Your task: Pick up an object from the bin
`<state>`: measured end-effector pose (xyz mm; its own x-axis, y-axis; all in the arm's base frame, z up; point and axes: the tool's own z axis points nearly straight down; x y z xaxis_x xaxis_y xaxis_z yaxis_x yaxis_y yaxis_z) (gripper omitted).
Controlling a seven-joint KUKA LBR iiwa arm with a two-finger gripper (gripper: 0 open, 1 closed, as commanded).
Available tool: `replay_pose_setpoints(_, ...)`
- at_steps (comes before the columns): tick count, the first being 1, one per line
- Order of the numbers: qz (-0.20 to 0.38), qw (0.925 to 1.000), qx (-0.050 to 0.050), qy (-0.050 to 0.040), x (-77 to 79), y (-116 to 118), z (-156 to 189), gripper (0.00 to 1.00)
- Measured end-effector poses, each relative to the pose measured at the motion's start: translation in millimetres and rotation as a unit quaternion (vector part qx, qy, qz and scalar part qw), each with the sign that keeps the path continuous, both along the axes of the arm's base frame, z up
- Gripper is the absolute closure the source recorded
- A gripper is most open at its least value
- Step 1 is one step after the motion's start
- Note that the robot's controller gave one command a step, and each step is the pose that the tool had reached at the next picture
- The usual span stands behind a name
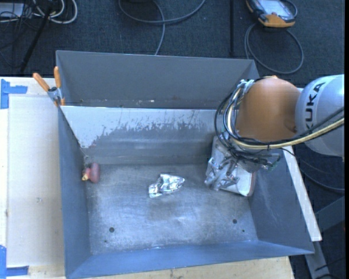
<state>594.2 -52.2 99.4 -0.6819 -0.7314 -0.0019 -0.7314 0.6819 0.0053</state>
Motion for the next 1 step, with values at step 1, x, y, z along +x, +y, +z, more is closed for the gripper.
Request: replay_pose_setpoints(1, 0.115, 0.9934, -0.002, -0.0057, 16.9, -9.5, 134.3, 1.00)
